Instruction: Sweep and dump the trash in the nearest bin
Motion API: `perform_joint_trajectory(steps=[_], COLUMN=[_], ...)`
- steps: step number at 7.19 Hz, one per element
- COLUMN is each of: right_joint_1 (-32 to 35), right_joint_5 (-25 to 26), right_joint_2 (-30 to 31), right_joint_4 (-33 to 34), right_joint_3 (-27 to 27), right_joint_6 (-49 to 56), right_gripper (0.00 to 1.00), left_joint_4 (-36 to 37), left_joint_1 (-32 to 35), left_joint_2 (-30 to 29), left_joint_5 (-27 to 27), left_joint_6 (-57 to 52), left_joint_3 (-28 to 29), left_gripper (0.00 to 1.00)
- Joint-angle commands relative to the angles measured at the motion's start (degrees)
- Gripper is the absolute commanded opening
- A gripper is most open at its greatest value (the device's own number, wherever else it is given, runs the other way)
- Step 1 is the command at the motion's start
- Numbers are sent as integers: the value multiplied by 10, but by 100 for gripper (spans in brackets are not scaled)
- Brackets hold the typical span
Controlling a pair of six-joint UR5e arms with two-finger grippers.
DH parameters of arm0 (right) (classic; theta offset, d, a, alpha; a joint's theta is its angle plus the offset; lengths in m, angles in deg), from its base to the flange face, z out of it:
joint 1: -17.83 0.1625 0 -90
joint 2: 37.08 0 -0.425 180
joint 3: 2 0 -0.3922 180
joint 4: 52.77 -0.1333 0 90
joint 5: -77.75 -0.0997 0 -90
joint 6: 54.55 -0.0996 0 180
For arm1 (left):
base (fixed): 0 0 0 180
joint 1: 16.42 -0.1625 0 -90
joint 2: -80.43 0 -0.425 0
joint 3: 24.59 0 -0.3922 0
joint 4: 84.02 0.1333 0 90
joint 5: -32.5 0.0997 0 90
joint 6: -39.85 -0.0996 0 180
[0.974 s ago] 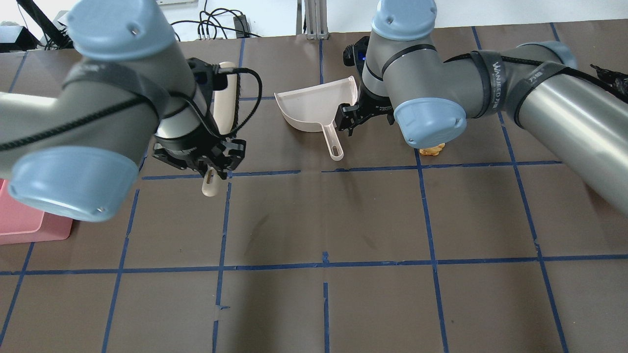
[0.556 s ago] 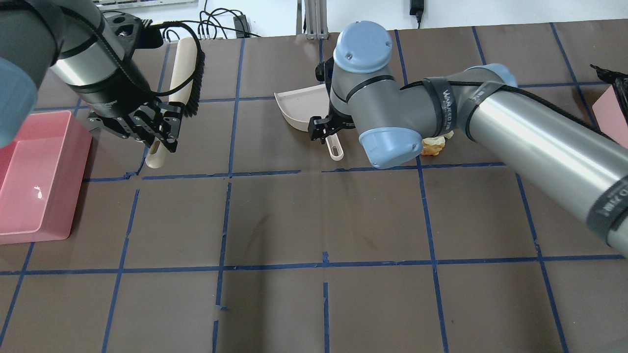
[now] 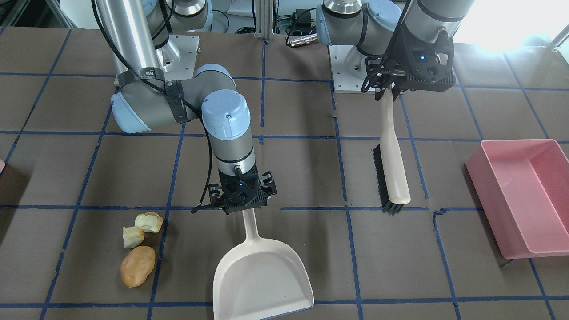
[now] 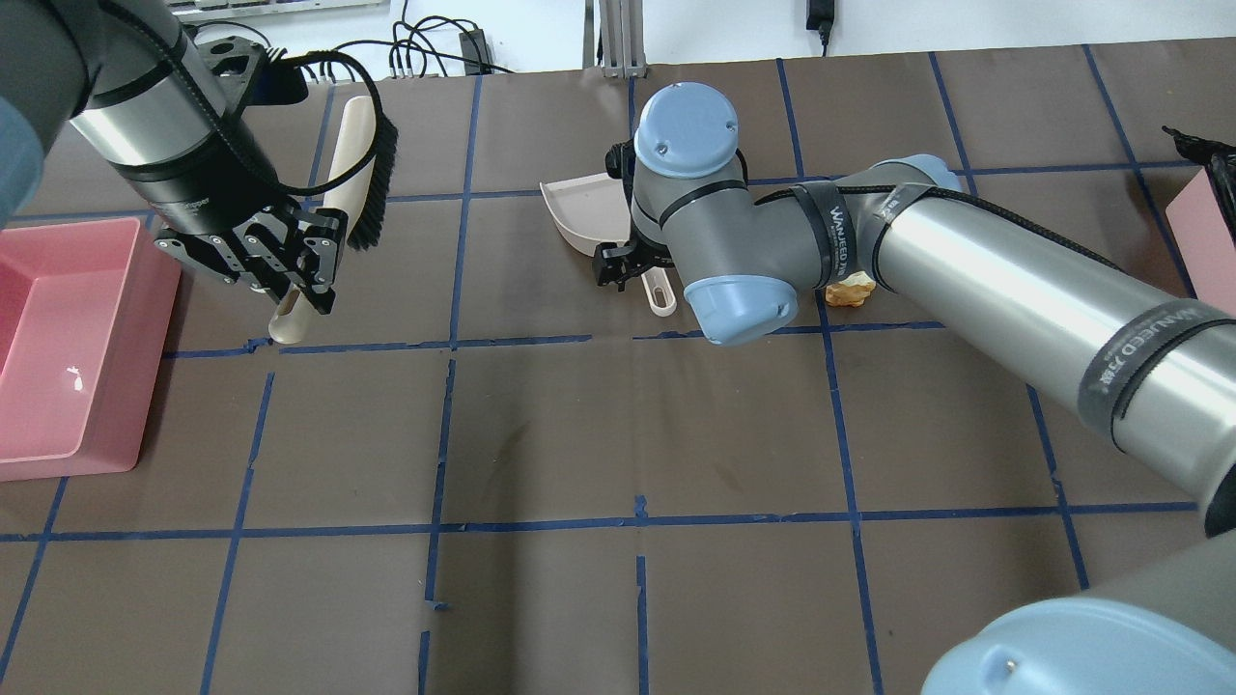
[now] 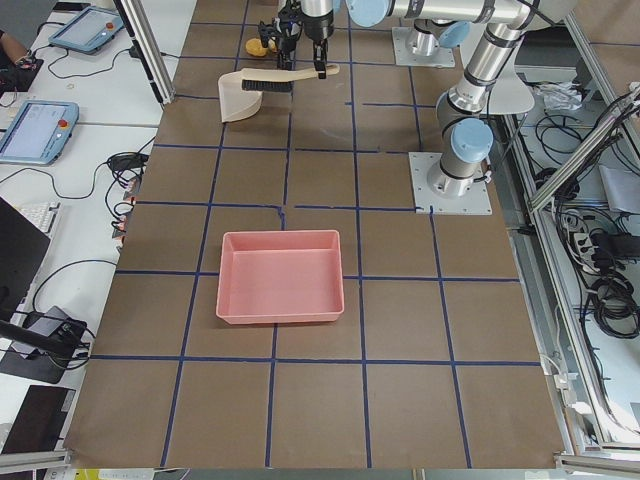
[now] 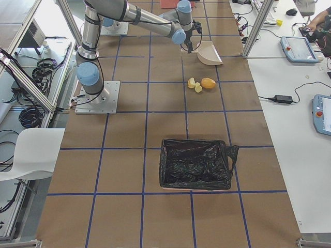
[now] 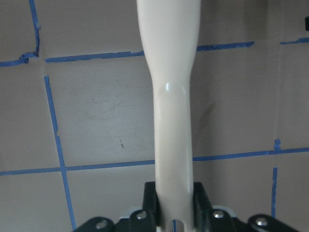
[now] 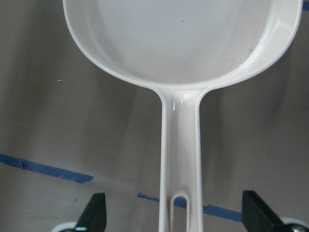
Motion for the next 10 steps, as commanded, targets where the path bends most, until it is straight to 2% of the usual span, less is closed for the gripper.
perform_joint_trajectory(steps=[1,2,8,10], right_joint_1=[-3,3,-1,-1], right_joint_5=[-5,-5,-5,-5], right_joint_2=[3,3,0,-2], right_joint_4=[3,3,3,3], right_joint_3=[15,16,21,20], right_joint_6=[-21,-24,-16,-15], right_gripper=[97,97,72,70], left_joint_4=[-2,0,-2,-1], left_joint_1=[1,2,5,4], left_joint_2=[-1,-1,1,1], left_joint_5=[2,2,3,0], left_joint_6=[8,8,-1,-2], left_joint_3=[-2,-3,-1,-2], left_gripper=[0,0,0,0])
